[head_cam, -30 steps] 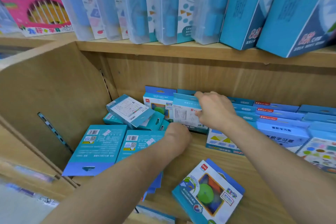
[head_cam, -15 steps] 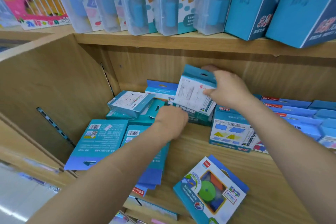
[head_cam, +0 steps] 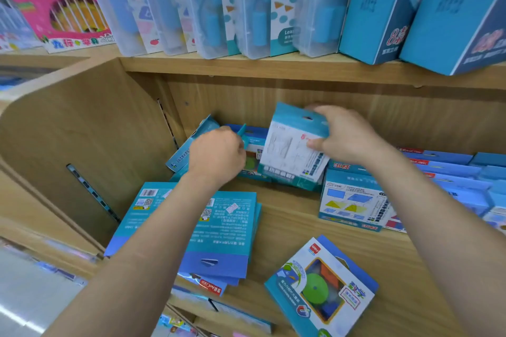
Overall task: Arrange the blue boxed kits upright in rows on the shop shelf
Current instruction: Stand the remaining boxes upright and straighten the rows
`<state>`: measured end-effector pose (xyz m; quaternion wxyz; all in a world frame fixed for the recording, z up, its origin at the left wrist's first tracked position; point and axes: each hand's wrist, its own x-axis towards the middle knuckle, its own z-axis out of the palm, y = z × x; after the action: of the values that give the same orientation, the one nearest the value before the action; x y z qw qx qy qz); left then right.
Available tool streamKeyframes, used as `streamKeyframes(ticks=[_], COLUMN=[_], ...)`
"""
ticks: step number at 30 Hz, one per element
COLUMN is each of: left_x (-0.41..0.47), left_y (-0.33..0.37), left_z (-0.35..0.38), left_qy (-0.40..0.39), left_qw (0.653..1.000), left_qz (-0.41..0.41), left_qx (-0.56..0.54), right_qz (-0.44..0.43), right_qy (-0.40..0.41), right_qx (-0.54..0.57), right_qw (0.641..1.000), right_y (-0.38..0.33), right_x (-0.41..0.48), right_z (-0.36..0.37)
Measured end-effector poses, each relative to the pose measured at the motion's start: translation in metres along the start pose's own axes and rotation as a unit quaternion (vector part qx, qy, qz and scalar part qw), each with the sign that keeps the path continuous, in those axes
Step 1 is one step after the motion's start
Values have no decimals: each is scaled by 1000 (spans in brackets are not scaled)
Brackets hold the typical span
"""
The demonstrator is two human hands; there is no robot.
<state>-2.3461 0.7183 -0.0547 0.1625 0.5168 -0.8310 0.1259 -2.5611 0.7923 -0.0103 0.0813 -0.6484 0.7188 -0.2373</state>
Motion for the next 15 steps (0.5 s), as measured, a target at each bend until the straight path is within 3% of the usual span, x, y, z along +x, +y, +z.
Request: streamKeyframes(ticks=[3,7,12,15], left_x=[-9,-14,-15,-16], left_y=[10,13,11,8], left_z=[0,8,9,4], left_qy=[-30,-55,-27,65], left_qw=[998,995,995,991], left_qz=[46,66,72,49], left_qx=[-27,-44,-61,-104], right_qz=[-25,13,19,-21], right_qy=[-7,3,13,42], right_qx=[-127,-229,-244,-205], right_qw=[992,973,969,978], right_y=[-7,-1,1,-6], right_x=[-3,-6,-7,-8], right_z=[31,54,56,57])
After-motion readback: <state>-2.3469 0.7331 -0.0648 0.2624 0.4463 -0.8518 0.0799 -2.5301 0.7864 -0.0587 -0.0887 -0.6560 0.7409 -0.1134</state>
